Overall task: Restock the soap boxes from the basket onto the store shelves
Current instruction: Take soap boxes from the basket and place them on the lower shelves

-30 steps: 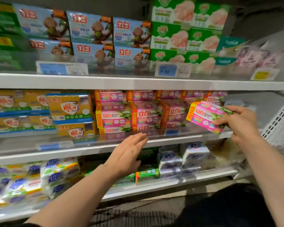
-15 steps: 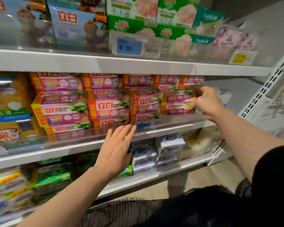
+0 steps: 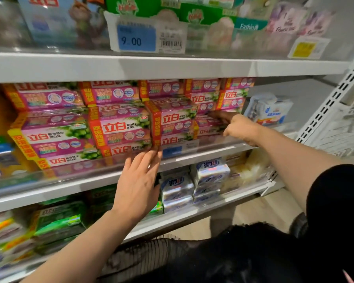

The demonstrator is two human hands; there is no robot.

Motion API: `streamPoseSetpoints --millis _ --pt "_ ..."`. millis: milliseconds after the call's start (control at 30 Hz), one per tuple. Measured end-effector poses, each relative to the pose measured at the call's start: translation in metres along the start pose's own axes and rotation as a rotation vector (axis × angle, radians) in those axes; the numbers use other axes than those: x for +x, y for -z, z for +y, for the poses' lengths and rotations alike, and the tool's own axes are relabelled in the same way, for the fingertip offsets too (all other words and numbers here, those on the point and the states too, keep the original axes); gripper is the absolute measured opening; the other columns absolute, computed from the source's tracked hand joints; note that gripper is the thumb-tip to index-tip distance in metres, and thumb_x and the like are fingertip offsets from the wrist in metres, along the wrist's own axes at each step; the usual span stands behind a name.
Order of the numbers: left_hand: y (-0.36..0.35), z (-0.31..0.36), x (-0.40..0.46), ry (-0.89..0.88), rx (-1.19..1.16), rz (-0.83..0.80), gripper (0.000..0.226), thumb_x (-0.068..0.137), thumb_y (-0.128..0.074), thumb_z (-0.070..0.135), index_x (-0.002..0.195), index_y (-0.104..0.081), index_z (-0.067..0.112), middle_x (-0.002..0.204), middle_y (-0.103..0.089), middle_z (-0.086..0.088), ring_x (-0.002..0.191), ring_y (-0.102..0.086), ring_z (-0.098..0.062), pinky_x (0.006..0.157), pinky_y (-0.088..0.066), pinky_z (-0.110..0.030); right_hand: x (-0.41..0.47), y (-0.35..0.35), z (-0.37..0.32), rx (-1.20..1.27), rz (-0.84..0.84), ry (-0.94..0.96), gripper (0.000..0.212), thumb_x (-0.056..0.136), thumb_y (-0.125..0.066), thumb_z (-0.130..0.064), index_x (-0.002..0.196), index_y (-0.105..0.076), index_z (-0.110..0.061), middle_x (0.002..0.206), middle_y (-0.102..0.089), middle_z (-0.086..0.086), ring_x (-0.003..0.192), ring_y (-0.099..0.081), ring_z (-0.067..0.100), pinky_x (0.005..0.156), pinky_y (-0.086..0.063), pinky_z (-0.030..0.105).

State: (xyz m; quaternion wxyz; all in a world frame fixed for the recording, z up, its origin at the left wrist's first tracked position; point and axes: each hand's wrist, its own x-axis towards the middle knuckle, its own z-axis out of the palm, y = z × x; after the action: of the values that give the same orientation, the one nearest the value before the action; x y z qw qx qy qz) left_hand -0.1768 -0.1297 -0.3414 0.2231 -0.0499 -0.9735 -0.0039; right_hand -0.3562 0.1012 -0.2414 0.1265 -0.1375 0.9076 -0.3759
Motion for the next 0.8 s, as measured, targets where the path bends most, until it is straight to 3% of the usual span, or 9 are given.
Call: streamPoseSetpoints --millis 67,133,300,367,433,500,567,667,800 --pt "0.002 -0.001 -0.001 -0.001 -0.002 -0.016 0.085 0.057 -0.085 0.024 0.133 -0.055 0.002 0.127 -0.058 -0.014 0.114 -0.051 -0.032 0.091 -0.048 -0.052 -0.015 0.006 -0.002 -0.043 0.036 0.008 0.056 0.087 -0.055 0.008 0.135 -0.047 -0.018 0.128 -0.054 0.005 0.115 -0.049 0.022 0.091 -0.041 0.03" --pt "0.006 0.0 -0.002 0.003 -0.036 -0.039 0.088 0.06 -0.084 0.023 0.139 -0.049 0.005 0.132 -0.055 -0.013 0.119 -0.05 -0.032 0.095 -0.045 -0.055 -0.042 0.017 -0.005 -0.091 0.051 0.048 0.056 0.088 -0.058 0.006 0.139 -0.043 -0.011 0.135 -0.048 0.003 0.121 -0.045 0.018 0.094 -0.036 0.028" --pt "0.034 0.033 0.014 -0.01 -0.307 0.009 0.077 0.076 -0.078 0.012 0.145 -0.043 0.013 0.141 -0.051 -0.007 0.135 -0.042 -0.028 0.113 -0.024 -0.056 -0.138 0.07 0.01 -0.253 0.045 0.136 0.063 0.087 -0.063 0.001 0.141 -0.043 -0.023 0.144 -0.044 0.0 0.132 -0.042 0.015 0.109 -0.035 0.032" --pt "0.055 0.063 0.037 -0.164 -0.392 0.05 0.062 0.075 -0.079 0.012 0.133 -0.057 0.013 0.132 -0.06 -0.008 0.131 -0.048 -0.027 0.111 -0.032 -0.051 -0.189 0.093 0.027 -0.215 0.072 0.126 0.056 0.086 -0.065 0.0 0.133 -0.048 -0.027 0.138 -0.051 -0.003 0.125 -0.048 0.005 0.105 -0.04 0.025" --pt "0.077 0.103 0.064 -0.39 -0.427 0.086 0.041 0.071 -0.081 0.011 0.111 -0.07 0.011 0.112 -0.07 -0.009 0.113 -0.063 -0.029 0.095 -0.049 -0.043 -0.244 0.113 0.048 -0.135 0.125 0.07 0.052 0.085 -0.064 0.005 0.125 -0.052 -0.026 0.128 -0.057 -0.005 0.111 -0.053 -0.012 0.094 -0.044 0.013" --pt "0.097 0.152 0.085 -0.589 -0.435 0.065 0.027 0.074 -0.073 0.016 0.1 -0.074 0.011 0.103 -0.073 -0.008 0.105 -0.066 -0.027 0.086 -0.054 -0.036 -0.296 0.124 0.073 -0.082 0.18 0.015 0.045 0.083 -0.07 -0.002 0.118 -0.055 -0.027 0.123 -0.062 -0.003 0.104 -0.057 -0.012 0.09 -0.048 0.013" --pt "0.107 0.203 0.095 -0.747 -0.466 0.006 0.027 0.079 -0.067 0.019 0.104 -0.073 0.01 0.11 -0.071 -0.009 0.114 -0.062 -0.025 0.098 -0.043 -0.029 -0.341 0.126 0.101 -0.082 0.222 -0.074 0.041 0.078 -0.077 -0.017 0.109 -0.056 -0.033 0.118 -0.063 -0.003 0.101 -0.06 -0.006 0.087 -0.052 0.02" --pt "0.107 0.275 0.093 -0.942 -0.474 -0.137 0.036 0.084 -0.068 0.023 0.118 -0.067 0.012 0.127 -0.063 -0.01 0.131 -0.048 -0.022 0.111 -0.023 -0.024 -0.395 0.121 0.146 -0.113 0.305 -0.206 0.044 0.081 -0.069 0.005 0.109 -0.059 -0.027 0.113 -0.065 0.0 0.094 -0.057 -0.009 0.08 -0.049 0.011" --pt "0.097 0.343 0.072 -1.118 -0.429 -0.335 0.053 0.075 -0.071 0.024 0.122 -0.063 0.001 0.123 -0.061 -0.021 0.125 -0.052 -0.033 0.106 -0.022 -0.023 -0.451 0.108 0.185 -0.223 0.418 -0.324 0.046 0.078 -0.077 -0.008 0.121 -0.062 -0.016 0.116 -0.061 -0.009 0.103 -0.059 0.0 0.088 -0.044 0.012"
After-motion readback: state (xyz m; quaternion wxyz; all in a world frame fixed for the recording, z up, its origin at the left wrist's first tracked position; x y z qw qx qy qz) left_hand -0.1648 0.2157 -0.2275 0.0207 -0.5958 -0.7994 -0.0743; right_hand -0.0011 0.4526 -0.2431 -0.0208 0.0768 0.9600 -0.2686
